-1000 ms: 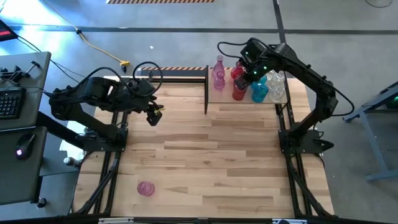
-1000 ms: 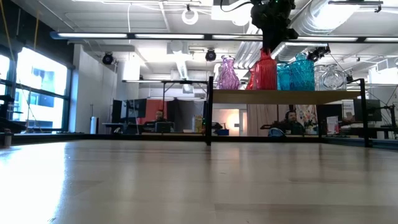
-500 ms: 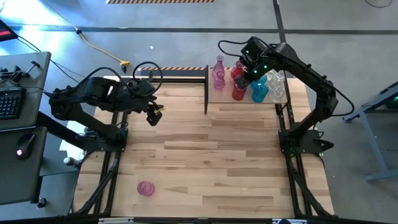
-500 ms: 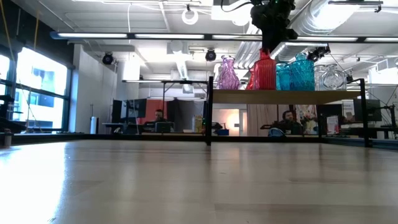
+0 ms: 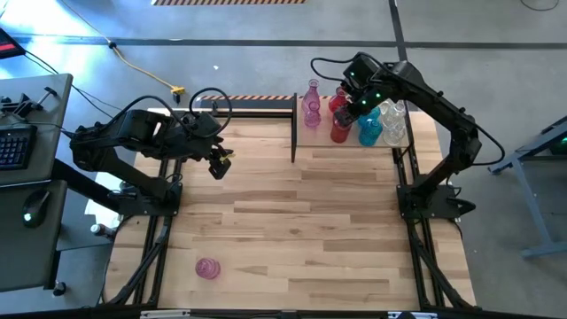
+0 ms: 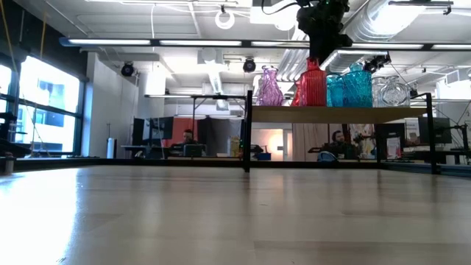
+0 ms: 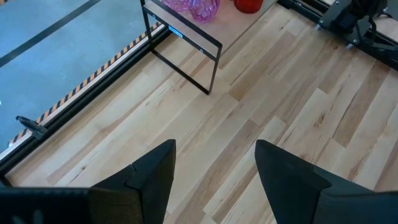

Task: Sort vases onto shelf
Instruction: Put the red vase on the shelf aligned with the red vases

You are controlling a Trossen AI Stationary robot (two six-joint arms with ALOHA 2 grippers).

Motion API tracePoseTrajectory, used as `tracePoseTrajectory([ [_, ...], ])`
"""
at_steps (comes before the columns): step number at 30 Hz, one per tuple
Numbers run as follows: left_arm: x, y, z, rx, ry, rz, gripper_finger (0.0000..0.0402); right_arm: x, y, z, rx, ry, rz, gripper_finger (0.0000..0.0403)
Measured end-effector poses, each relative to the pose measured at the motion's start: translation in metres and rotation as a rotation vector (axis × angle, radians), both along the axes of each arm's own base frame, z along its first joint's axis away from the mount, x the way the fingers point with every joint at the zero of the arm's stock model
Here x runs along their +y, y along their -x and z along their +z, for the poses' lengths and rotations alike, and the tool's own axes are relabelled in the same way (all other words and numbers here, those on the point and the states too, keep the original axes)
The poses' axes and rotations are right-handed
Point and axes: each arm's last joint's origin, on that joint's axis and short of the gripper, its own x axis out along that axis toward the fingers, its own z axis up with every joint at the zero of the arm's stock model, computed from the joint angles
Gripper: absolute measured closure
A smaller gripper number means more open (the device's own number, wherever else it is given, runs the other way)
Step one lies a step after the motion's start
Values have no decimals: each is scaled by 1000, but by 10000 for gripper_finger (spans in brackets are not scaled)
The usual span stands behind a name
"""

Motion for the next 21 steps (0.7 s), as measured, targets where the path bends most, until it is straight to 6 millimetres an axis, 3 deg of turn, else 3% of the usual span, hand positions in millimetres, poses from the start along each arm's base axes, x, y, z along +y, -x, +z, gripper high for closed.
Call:
tracePoseTrajectory([
  [21, 0, 0, 0, 0, 0, 0, 190, -2, 2, 0, -9, -13, 5, 292],
])
